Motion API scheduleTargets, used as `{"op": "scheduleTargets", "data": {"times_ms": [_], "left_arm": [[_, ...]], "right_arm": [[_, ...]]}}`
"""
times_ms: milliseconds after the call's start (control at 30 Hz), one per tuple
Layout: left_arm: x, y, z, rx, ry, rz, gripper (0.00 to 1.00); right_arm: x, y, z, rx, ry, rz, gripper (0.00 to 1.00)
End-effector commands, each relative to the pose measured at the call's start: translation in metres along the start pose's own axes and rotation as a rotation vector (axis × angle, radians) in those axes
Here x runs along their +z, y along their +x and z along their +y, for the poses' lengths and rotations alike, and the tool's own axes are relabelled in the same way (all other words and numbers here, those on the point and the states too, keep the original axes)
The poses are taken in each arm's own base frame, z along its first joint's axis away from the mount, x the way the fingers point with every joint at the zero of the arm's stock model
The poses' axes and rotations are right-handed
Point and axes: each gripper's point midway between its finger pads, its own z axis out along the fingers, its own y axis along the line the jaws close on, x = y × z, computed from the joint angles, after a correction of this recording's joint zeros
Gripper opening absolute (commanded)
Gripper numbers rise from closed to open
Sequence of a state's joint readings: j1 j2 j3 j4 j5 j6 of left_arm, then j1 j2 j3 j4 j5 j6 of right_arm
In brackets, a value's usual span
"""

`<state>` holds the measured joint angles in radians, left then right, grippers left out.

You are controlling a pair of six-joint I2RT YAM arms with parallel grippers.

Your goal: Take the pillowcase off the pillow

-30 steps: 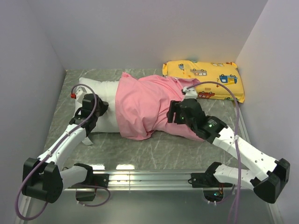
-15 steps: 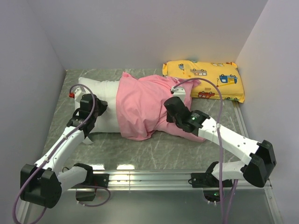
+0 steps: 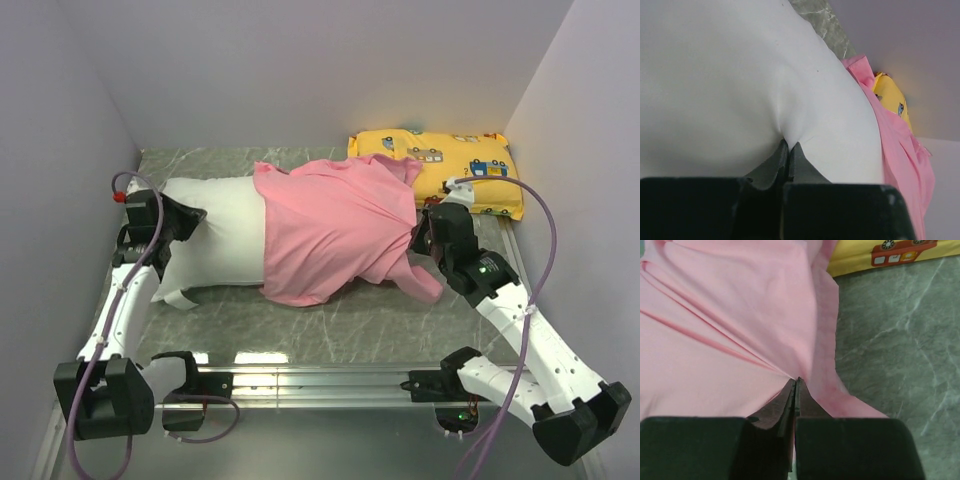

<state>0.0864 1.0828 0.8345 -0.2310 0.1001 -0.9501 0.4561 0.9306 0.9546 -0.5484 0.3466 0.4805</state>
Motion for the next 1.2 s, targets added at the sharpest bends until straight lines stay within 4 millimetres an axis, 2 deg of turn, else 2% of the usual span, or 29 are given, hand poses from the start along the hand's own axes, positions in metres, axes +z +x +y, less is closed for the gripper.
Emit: {"op": "scheduleTargets", "data": {"times_ms": [0, 33, 133, 167, 200, 267, 367, 433, 500, 600, 633, 700, 733, 800, 833, 867, 900, 933, 1000, 1100, 1167], "left_arm": [[0.003, -0.041, 0.006, 0.044, -0.038, -0.108, 0.01], [0.005, -0.039, 0.004, 0.043, -0.026, -0.098, 0.00], [0.008, -0.030, 0.000, 0.034, 0.019, -0.059, 0.00], [0.009, -0.025, 0.003, 0.029, 0.017, -0.047, 0.00], [0.008, -0.024, 0.004, 0.029, 0.018, -0.048, 0.00], [0.008, -0.019, 0.008, 0.025, 0.018, -0.045, 0.00], [0.007, -0.015, 0.009, 0.025, 0.026, -0.035, 0.00], [0.006, -0.014, 0.008, 0.027, 0.030, -0.035, 0.00], [0.005, -0.015, 0.007, 0.028, 0.027, -0.035, 0.01], [0.004, -0.020, 0.006, 0.042, 0.012, -0.045, 0.01], [0.004, -0.026, 0.003, 0.049, 0.007, -0.060, 0.01], [0.005, -0.032, 0.004, 0.053, -0.008, -0.065, 0.00], [0.006, -0.039, 0.004, 0.044, -0.011, -0.075, 0.00], [0.006, -0.049, 0.003, 0.020, -0.008, -0.088, 0.00], [0.006, -0.062, 0.003, 0.004, -0.005, -0.106, 0.01], [0.006, -0.070, 0.004, -0.011, -0.008, -0.117, 0.01], [0.007, -0.077, 0.004, -0.017, -0.012, -0.128, 0.01], [0.009, -0.090, 0.007, -0.027, -0.027, -0.151, 0.01], [0.016, -0.106, 0.016, -0.038, -0.060, -0.171, 0.01], [0.026, -0.119, 0.031, -0.067, -0.085, -0.170, 0.00], [0.031, -0.119, 0.037, -0.093, -0.078, -0.141, 0.01]], "right_arm": [[0.003, 0.004, -0.026, -0.043, 0.082, 0.006, 0.00], [0.004, 0.008, -0.018, -0.042, 0.040, 0.023, 0.00], [0.001, 0.017, 0.010, -0.057, -0.085, 0.054, 0.30], [-0.002, 0.019, 0.016, -0.066, -0.103, 0.057, 0.48], [-0.009, 0.023, 0.030, -0.090, -0.147, 0.058, 0.55], [-0.017, 0.027, 0.042, -0.117, -0.175, 0.055, 0.69], [-0.027, 0.042, 0.067, -0.144, -0.242, 0.076, 0.75], [-0.023, 0.060, 0.074, -0.165, -0.255, 0.112, 0.76], [-0.011, 0.080, 0.073, -0.186, -0.227, 0.163, 0.75], [0.000, 0.092, 0.058, -0.218, -0.138, 0.182, 0.61], [0.002, 0.090, 0.053, -0.217, -0.111, 0.172, 0.48], [0.000, 0.081, 0.037, -0.222, -0.047, 0.137, 0.31], [0.000, 0.077, 0.032, -0.219, -0.032, 0.127, 0.16], [-0.004, 0.064, 0.014, -0.191, 0.013, 0.101, 0.05], [-0.005, 0.058, 0.006, -0.184, 0.033, 0.091, 0.00], [-0.008, 0.045, -0.013, -0.143, 0.082, 0.064, 0.00], [-0.010, 0.040, -0.020, -0.120, 0.086, 0.058, 0.00], [-0.015, 0.026, -0.035, -0.077, 0.107, 0.027, 0.00], [-0.022, 0.016, -0.047, -0.061, 0.141, -0.007, 0.00], [-0.035, -0.001, -0.051, -0.013, 0.150, -0.059, 0.00], [-0.036, -0.001, -0.045, -0.007, 0.116, -0.048, 0.00]]}}
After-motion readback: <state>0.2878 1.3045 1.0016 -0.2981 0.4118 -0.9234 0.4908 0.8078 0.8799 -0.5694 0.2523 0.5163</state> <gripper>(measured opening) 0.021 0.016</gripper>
